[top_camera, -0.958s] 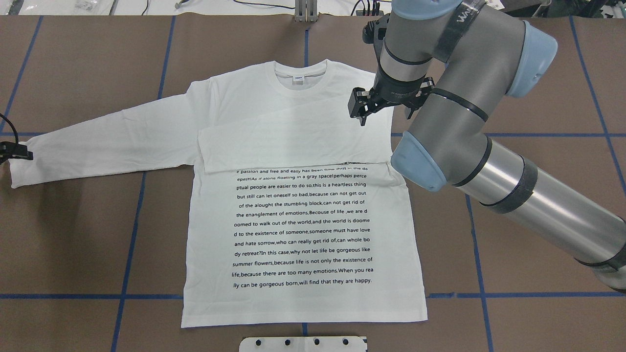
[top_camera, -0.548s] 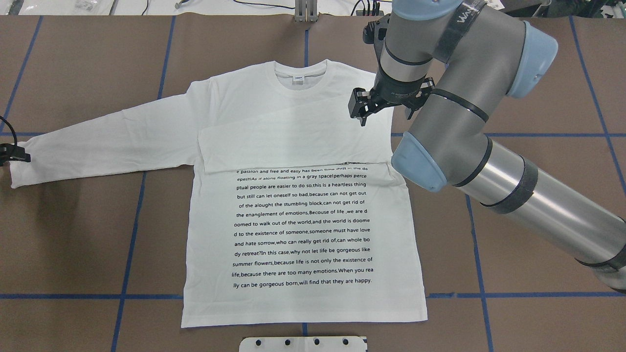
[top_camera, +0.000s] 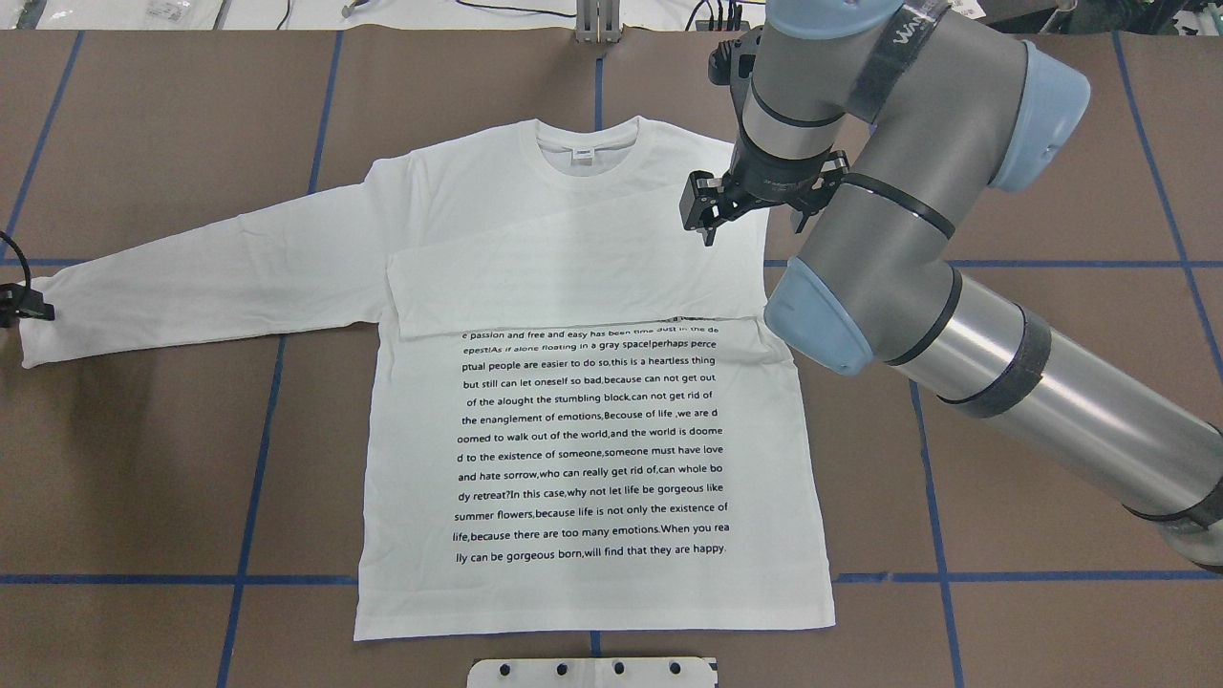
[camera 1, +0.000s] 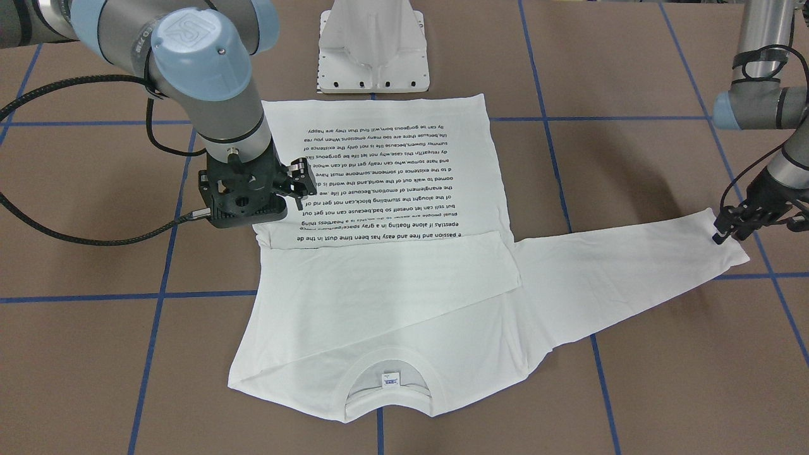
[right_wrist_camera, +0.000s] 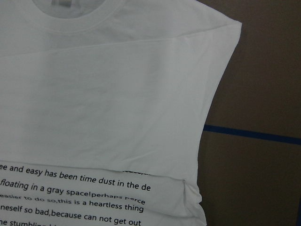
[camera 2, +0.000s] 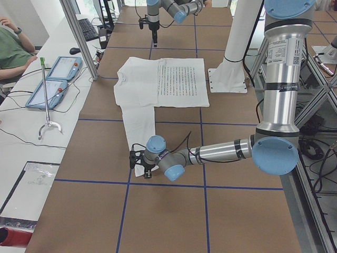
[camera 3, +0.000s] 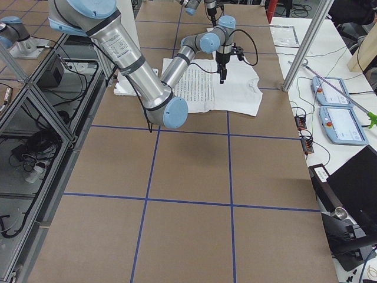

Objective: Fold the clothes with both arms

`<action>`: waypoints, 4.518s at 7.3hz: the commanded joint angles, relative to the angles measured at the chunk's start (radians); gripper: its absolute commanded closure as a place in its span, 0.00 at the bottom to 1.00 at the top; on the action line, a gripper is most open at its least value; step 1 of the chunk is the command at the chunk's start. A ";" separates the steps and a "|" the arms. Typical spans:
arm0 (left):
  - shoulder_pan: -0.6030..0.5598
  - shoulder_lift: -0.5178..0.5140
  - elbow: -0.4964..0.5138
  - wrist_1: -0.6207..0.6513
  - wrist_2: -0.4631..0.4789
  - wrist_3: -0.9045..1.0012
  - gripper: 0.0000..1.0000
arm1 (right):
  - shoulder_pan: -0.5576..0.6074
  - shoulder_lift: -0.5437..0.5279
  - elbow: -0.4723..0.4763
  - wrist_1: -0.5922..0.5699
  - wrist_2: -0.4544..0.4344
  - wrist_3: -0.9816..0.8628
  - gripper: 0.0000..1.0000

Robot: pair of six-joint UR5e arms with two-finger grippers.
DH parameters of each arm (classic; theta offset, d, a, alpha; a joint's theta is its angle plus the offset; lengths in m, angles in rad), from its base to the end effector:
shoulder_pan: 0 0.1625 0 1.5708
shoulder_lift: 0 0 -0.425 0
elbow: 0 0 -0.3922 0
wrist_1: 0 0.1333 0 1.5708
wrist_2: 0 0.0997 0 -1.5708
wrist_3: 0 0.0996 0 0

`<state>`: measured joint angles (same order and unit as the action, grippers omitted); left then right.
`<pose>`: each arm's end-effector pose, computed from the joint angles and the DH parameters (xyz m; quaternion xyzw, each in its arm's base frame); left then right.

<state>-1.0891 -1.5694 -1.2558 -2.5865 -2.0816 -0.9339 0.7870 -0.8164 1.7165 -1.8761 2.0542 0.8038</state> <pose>0.1587 -0.4862 0.7118 0.0975 0.3958 -0.1194 0.9053 -0.4091 -0.5337 0.1821 0.0363 -0.3633 -0.0609 0.9290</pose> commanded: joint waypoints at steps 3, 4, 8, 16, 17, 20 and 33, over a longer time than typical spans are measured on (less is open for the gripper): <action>0.000 0.000 -0.023 0.000 -0.002 -0.003 0.96 | 0.002 -0.007 0.000 0.000 0.000 0.000 0.00; 0.002 0.002 -0.031 0.000 -0.003 -0.003 0.99 | 0.002 -0.013 0.000 0.003 0.000 0.000 0.00; 0.021 -0.004 -0.158 0.049 -0.015 -0.106 1.00 | 0.026 -0.096 0.072 0.006 0.007 -0.012 0.00; 0.187 -0.708 -0.409 0.809 -0.106 -0.544 1.00 | 0.201 -0.512 0.187 0.219 0.115 -0.178 0.00; 0.190 -0.775 -0.407 0.804 -0.126 -0.615 1.00 | 0.227 -0.533 0.184 0.219 0.130 -0.211 0.00; 0.264 -1.014 -0.283 0.792 -0.123 -0.756 1.00 | 0.250 -0.555 0.176 0.219 0.133 -0.236 0.00; 0.528 -1.071 0.056 0.522 0.149 -0.744 0.00 | 0.244 -0.529 0.126 0.221 0.144 -0.218 0.00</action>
<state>-0.5631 -2.6382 -1.2051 -2.0363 -1.9341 -1.6817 1.0309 -1.3454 1.8433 -1.6557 2.1881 0.5843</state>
